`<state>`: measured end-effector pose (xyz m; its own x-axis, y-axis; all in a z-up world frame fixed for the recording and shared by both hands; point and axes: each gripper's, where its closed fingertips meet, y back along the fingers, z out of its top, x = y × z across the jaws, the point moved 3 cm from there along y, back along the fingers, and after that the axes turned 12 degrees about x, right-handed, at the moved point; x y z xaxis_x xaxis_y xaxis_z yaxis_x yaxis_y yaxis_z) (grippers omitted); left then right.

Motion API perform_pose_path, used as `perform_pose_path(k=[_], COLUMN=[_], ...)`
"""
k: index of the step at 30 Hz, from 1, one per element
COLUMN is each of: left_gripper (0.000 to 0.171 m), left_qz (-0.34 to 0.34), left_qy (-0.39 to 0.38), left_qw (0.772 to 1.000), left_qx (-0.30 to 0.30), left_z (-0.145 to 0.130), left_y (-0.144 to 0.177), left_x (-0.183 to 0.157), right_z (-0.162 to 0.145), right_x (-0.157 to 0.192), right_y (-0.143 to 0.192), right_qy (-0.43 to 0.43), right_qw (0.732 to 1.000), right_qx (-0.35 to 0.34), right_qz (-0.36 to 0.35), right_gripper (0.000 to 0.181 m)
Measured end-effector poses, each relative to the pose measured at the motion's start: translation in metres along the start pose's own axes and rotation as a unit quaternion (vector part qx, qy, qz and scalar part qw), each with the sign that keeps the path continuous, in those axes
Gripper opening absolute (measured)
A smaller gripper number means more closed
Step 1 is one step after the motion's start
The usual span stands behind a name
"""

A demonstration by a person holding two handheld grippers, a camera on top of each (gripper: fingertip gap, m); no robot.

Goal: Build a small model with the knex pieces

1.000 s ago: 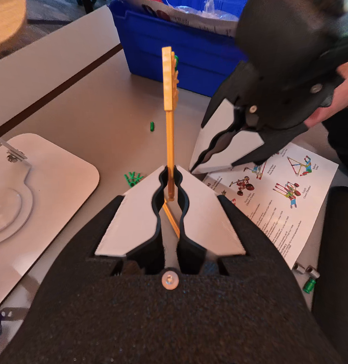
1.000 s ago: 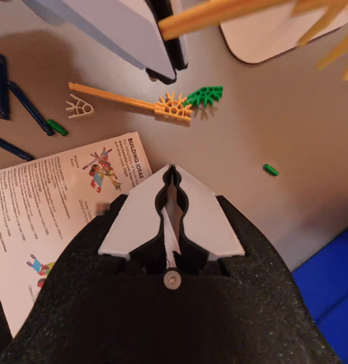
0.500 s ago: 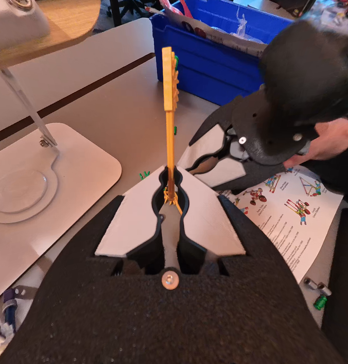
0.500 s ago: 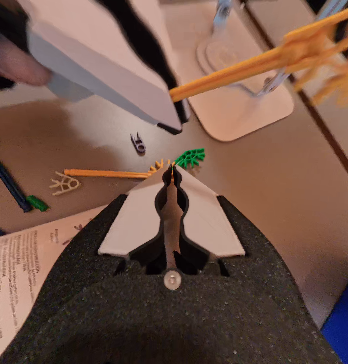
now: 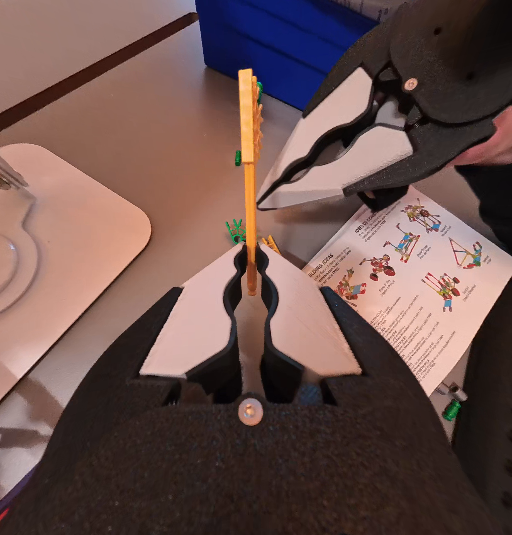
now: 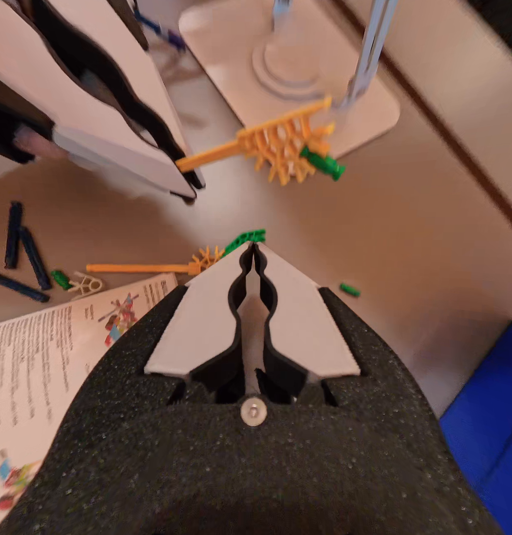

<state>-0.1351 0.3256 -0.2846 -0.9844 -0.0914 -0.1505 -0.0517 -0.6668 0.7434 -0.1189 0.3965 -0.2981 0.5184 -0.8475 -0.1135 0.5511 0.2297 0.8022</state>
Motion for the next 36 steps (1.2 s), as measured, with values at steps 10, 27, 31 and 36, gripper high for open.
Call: perform_pose_path(k=[10,27,31,36], left_gripper=[0.004,0.004,0.005,0.004], left_qz=[0.007,-0.040,-0.050,-0.064], left_qy=[0.007,-0.029,-0.019,-0.006], left_qw=[1.000,0.996,0.995,0.994], left_qx=[-0.001,0.077,0.088,0.089], left_z=[-0.002,-0.020,-0.024,-0.025], left_y=[0.000,-0.039,-0.046,-0.050], left_x=[0.006,-0.023,-0.025,-0.025], right_z=[-0.007,-0.015,-0.017,-0.019], right_x=[0.009,-0.004,-0.004,-0.004], right_y=[-0.038,-0.035,-0.035,-0.035], right_qy=[-0.011,-0.048,-0.048,-0.070], right_qw=[0.999,0.998,0.998,0.997], right_qx=[0.050,0.027,0.028,0.020], right_qz=[0.011,0.016,0.014,0.030], right_gripper=[0.000,0.000,0.000,0.001])
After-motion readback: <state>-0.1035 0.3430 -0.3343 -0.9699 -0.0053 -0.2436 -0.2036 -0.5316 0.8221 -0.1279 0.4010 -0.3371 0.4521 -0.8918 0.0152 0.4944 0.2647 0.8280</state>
